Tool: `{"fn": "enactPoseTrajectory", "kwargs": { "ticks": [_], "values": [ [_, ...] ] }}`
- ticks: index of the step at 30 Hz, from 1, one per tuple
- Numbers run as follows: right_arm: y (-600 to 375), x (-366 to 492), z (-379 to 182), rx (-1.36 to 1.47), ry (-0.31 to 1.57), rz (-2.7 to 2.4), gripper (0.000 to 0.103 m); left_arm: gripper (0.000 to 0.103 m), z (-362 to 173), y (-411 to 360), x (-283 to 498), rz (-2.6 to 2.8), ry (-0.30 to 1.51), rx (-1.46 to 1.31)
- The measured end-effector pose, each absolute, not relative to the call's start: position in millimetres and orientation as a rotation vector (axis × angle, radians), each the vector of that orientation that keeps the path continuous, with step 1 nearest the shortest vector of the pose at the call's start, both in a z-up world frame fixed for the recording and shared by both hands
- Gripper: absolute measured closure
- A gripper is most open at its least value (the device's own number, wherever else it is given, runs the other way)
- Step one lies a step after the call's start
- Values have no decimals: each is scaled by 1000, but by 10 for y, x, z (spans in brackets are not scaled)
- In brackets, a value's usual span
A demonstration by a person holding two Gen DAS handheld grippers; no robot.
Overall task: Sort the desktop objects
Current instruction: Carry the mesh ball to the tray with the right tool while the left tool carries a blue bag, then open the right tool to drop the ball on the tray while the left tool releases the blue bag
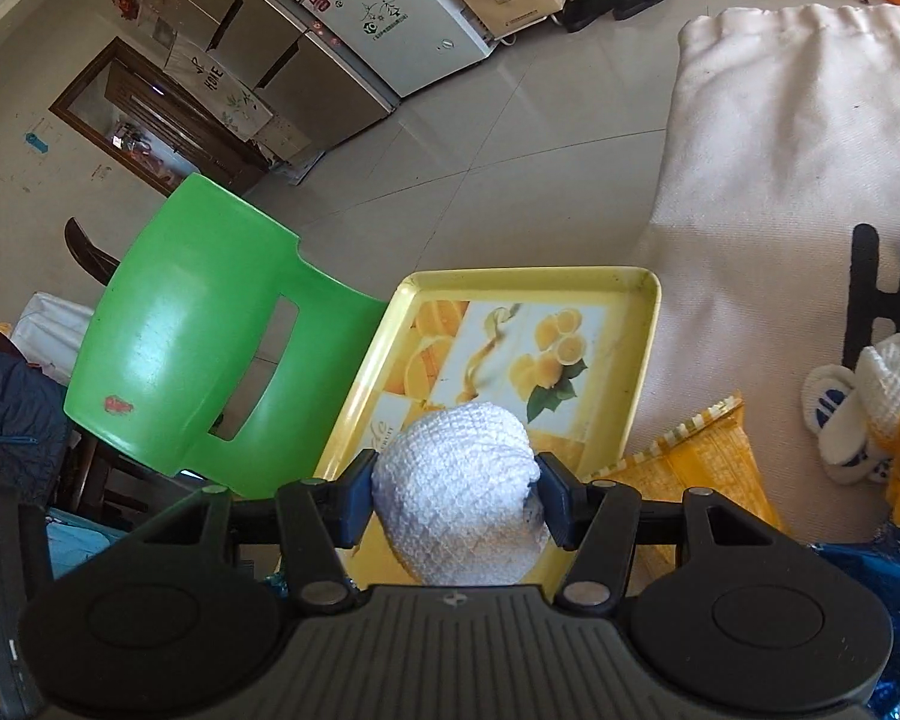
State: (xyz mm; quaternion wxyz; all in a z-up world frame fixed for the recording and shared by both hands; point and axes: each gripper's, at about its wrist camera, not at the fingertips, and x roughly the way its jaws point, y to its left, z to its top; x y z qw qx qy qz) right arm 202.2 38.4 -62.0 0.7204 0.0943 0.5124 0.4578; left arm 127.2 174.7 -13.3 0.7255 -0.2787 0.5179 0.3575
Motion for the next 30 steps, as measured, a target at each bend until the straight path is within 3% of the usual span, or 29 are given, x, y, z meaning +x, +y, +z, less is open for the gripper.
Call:
{"fn": "enactPoseTrajectory", "kwargs": {
  "ticks": [3,6,15,24,30],
  "values": [
    [486,2035,-668,232,1151,1042,44,13,-148,1786,1265,799,1156,-628],
    [563,2025,-690,223,1161,1062,35,11,-184,1823,1258,800,1177,-636],
    [364,1909,-642,53,1089,1086,34,1,-190,1804,1304,774,1196,-594],
    [47,1989,-625,129,1057,1079,34,1,-81,1765,1309,783,1143,-537],
    [-10,1891,-512,31,975,1065,33,1,-33,1702,1348,736,1111,-498]
  ]
}}
